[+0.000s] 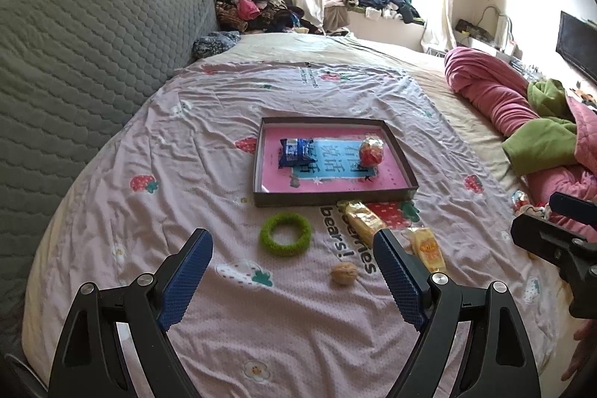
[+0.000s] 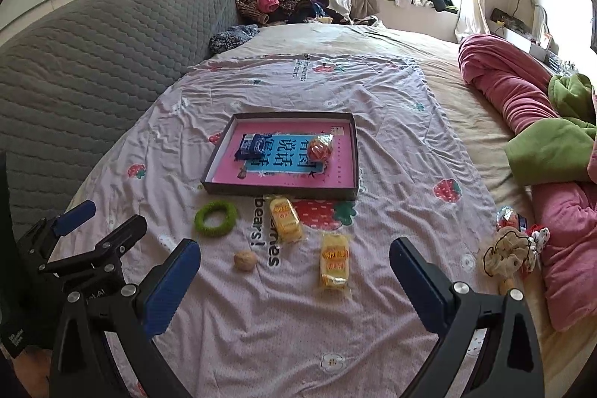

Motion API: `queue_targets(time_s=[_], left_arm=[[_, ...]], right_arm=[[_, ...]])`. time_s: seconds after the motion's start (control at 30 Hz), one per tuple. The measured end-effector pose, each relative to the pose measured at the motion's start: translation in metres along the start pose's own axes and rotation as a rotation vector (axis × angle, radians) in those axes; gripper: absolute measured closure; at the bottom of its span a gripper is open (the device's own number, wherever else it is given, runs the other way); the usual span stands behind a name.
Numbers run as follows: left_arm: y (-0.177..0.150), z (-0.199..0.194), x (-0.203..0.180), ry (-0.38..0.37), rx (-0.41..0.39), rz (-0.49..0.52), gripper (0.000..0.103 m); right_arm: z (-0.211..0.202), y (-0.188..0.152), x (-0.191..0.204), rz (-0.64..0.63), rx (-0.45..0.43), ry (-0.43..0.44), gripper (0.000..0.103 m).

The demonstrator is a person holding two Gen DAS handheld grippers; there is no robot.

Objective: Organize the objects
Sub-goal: 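Lift both open grippers away from the tray, then move both open grippers toward the walnut and yellow cake packets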

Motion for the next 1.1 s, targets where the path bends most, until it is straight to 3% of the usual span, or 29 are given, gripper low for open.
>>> queue_targets(time_s=[0.3, 0.83, 1.1], left_arm=[[-0.020, 0.010, -0.004, -0.006, 0.005, 0.019, 0.014], [-0.053, 0.063, -0.016, -0.025, 0.067, 0.029, 0.014], [-0.058, 0.084, -0.031, -0.043, 0.089, 0.057, 0.014]], right_arm=[[0.005, -0.025, -0.008, -0.013, 0.009, -0.017, 0.001], [0.058, -0.054, -0.048, 0.039, 0.086, -0.077, 0.001], [0.081, -0.061, -0.050, -0.003, 0.100, -0.112, 0.001]])
Point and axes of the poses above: each gripper's, at about its wrist camera, not at the fingertips, and z roughly the way its jaws point, x to its left, y to its top, the point moved 2 cm from there along z, roughly the way its jaws point, and after that the axes turned 13 degrees about z, right-handed, at the moved point
